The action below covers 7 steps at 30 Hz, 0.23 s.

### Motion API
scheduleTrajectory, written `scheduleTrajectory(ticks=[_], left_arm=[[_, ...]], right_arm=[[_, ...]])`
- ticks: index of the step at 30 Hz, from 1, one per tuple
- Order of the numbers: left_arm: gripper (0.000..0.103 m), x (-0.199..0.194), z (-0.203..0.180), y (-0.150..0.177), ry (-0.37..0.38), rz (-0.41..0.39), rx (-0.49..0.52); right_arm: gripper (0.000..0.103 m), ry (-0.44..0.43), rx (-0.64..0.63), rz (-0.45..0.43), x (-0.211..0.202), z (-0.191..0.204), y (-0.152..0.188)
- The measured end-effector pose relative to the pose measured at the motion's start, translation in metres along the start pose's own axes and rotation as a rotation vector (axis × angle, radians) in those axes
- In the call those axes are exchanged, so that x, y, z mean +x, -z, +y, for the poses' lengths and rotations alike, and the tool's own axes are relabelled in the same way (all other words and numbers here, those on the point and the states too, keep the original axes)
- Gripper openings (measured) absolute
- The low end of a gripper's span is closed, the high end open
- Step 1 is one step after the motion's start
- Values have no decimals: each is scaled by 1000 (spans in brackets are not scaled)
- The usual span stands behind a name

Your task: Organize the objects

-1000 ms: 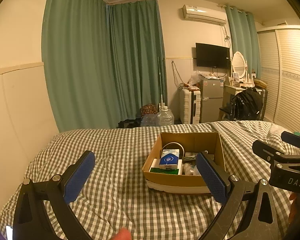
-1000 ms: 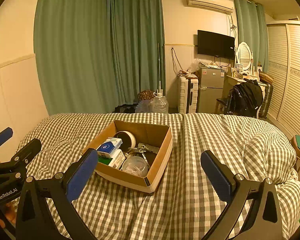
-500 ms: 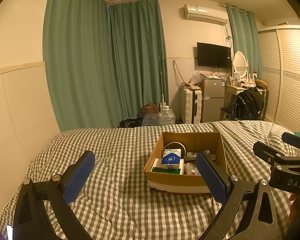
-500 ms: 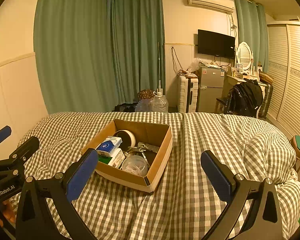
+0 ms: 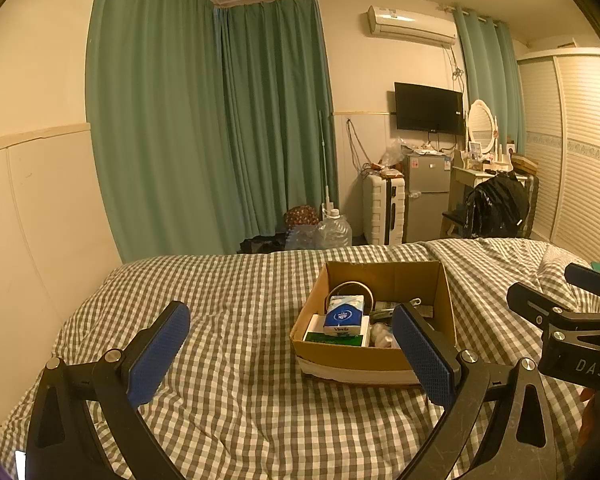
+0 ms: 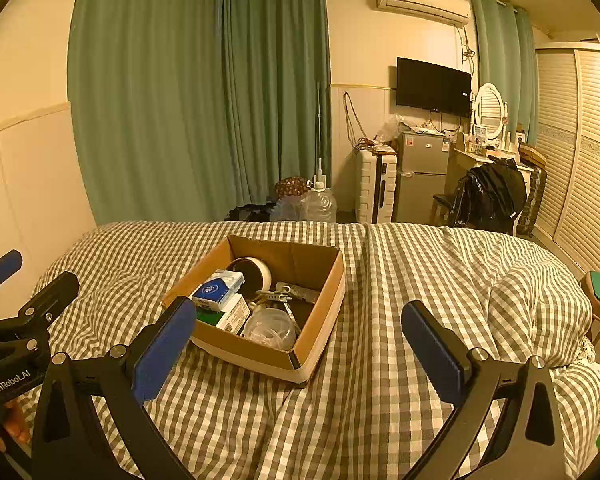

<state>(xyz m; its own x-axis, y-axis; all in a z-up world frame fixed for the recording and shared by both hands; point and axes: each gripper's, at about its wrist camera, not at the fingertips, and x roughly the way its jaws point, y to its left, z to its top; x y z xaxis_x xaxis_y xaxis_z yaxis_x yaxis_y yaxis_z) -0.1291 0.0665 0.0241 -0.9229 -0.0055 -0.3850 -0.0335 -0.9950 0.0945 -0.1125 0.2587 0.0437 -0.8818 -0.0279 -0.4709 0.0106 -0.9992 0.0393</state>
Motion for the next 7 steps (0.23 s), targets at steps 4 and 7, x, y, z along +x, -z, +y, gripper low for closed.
scheduleTrajectory(ticks=[4,7], left_arm=[[103,-1,-1,1,2,1,1],[103,-2,-2,2,2,2,3]], right_arm=[[103,1,0,1,0,0,0],[103,-1,0,1,0,0,0]])
